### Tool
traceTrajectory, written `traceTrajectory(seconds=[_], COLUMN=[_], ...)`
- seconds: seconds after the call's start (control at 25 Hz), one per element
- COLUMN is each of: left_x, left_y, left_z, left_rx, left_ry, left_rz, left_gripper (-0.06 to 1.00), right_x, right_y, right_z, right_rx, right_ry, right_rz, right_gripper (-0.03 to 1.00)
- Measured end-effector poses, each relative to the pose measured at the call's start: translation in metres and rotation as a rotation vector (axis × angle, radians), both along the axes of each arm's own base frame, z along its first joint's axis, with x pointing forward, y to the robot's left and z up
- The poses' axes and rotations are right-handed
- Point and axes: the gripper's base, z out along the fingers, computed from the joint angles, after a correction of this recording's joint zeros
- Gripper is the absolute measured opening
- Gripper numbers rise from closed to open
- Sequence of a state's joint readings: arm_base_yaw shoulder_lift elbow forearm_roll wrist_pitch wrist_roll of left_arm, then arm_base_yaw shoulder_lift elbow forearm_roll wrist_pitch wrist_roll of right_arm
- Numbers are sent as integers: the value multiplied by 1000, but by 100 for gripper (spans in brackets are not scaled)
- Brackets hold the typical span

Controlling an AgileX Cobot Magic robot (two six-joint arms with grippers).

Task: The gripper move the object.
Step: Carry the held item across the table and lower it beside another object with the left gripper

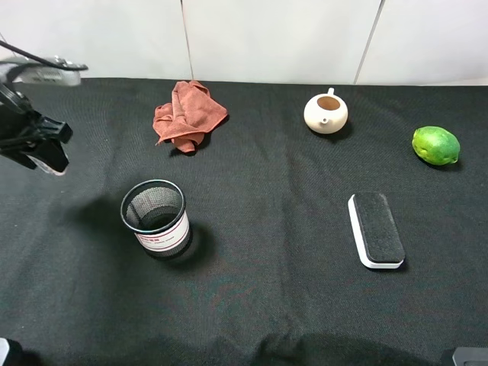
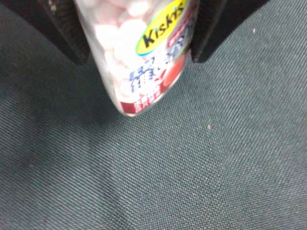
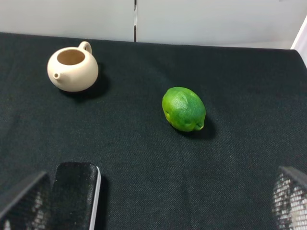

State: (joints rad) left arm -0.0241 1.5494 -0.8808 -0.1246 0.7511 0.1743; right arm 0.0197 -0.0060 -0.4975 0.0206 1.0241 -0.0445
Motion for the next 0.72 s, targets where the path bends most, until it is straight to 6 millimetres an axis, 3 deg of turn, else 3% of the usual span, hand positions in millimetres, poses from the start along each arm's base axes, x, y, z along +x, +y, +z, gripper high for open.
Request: traceTrajectory(seconds=[0.36, 0.72], left_x=[-21, -15], left_y=[0, -21], left_z=[29, 56], left_rx=[-11, -19], left_ry=[25, 18], left_rz=[11, -47], left_gripper=[51, 51], right_x=[0, 0], right_y=[0, 0], right_z=[0, 0], right_rx=[0, 0], right_ry=[0, 0], right_rz=[0, 0], right_gripper=[69, 69])
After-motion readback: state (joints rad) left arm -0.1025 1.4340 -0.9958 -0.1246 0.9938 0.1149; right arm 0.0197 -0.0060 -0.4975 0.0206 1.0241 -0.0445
